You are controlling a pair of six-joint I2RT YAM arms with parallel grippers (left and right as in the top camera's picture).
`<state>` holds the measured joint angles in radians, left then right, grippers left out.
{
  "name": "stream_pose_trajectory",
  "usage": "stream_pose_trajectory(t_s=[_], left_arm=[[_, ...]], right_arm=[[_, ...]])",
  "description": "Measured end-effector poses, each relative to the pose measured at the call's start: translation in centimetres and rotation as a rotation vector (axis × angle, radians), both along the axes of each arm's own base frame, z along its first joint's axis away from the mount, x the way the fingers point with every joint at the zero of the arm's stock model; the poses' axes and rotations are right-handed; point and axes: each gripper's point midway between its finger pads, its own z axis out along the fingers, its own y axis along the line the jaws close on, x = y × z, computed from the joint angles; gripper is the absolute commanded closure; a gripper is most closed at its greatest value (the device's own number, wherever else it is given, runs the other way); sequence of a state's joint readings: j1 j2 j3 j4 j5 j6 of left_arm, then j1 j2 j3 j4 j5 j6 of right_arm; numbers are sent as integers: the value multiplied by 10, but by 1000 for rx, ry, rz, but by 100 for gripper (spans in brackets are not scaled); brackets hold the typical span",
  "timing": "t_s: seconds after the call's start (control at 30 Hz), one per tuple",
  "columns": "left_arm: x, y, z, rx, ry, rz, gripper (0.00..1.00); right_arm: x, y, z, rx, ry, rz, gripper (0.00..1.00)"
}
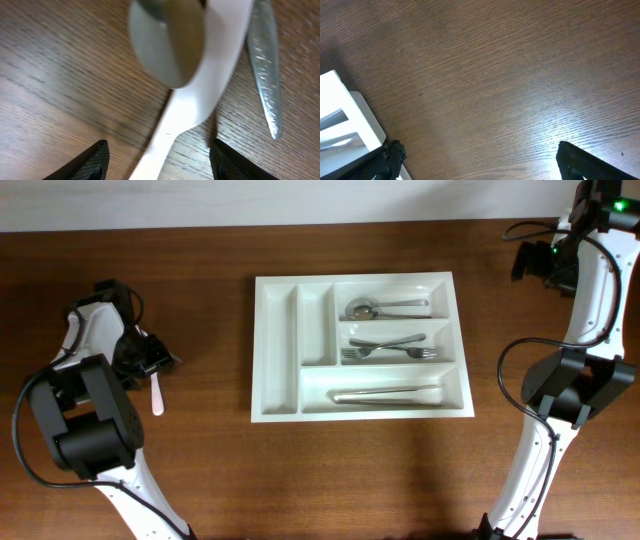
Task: Pack container
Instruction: 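Lower the left gripper over the spoon and pink knife to grasp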
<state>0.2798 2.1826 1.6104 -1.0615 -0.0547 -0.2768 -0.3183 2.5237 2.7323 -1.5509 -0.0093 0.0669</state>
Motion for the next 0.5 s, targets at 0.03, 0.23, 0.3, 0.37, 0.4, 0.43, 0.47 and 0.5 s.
stream_pose_trajectory(t_s=[0.03,0.23,0.3,0.37,0.4,0.43,0.47,0.5], left_arm=[[-1,-2,-1,-2,5,-6,34],[-6,-8,-6,-12,-17,-11,34],[-9,-10,-7,-16,-33,-11,46],[-11,-13,-7,-27,-40,-15,58],[-12,-14,-8,-31,-40,-14,66],[-13,-15,-8,-36,-39,-18,72],[-13,-16,-8,-40,-38,-21,78],[-14,-17,-8,-42,-38,-23,85]], right_arm=[[0,0,0,0,0,0,1],[0,0,0,0,0,0,1],[0,0,0,0,0,0,1],[0,0,0,0,0,0,1],[0,0,0,0,0,0,1],[0,0,0,0,0,1,1],[0,0,0,0,0,0,1],[0,0,0,0,0,0,1]])
